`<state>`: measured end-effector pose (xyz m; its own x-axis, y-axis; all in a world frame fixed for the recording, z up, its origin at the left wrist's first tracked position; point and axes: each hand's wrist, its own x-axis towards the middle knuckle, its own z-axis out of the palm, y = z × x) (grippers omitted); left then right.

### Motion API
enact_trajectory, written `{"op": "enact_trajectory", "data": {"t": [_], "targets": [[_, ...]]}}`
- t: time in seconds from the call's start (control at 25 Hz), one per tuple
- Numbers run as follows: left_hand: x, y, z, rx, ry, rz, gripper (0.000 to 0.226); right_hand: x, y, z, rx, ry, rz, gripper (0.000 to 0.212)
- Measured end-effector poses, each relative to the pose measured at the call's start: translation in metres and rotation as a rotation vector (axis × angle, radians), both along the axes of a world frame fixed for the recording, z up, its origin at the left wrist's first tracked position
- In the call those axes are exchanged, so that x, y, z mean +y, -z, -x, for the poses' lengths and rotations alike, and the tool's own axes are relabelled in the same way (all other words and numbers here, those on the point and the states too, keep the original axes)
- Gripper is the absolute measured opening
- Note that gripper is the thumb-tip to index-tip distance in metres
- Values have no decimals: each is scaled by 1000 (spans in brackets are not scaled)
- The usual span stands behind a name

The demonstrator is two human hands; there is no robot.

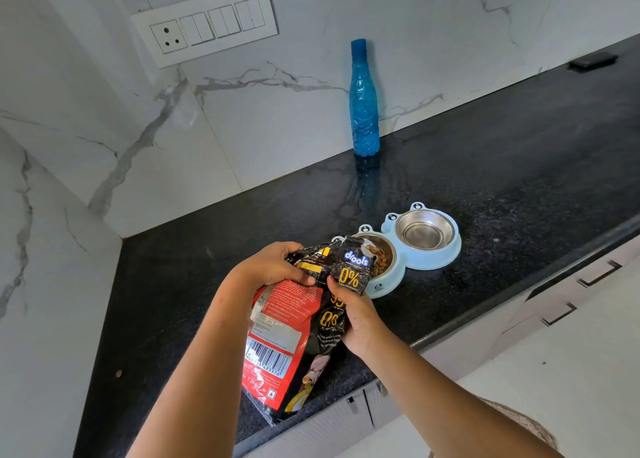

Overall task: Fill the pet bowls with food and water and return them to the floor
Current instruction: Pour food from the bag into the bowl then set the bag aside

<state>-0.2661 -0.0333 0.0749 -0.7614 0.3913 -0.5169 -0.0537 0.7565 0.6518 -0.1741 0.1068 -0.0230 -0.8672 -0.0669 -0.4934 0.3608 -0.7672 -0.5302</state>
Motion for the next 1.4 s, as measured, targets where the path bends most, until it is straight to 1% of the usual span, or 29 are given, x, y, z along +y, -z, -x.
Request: {"op": "enact_trajectory", "data": {"t": [0.12,0.32,0.48,0.6,0.68,0.84,0.92,1.12,1.24,1.4], "targets": [[0,1,-1,-3,-12,-52,48,-2,-1,-3,2,29,34,37],[4,3,-2,17,-43,-96,45,-6,0,-7,13,98,32,33],[3,1,-3,-3,-9,-86,34,-9,4,-9,9,106,40,41],[2,2,-2,-13,7,-91,39,-5,0,-11,13,29,109,43],[2,2,-2,-12,16,-90,38,0,-6,-11,21,-37,140,42],[1,4,0,-25,45,-99,37,2,-10,-9,33,-100,130,50],[1,6,0,-20,55,-94,37,2,-8,-8,30,-101,119,54],[5,3,-2,-16,37,-107,32,2,-7,-5,16,-90,130,45],[5,3,-2,-24,38,-98,28,0,-7,-3,18,-54,124,47],[3,7,1,-55,27,-97,31,-4,-3,-1,7,-12,109,51]]}}
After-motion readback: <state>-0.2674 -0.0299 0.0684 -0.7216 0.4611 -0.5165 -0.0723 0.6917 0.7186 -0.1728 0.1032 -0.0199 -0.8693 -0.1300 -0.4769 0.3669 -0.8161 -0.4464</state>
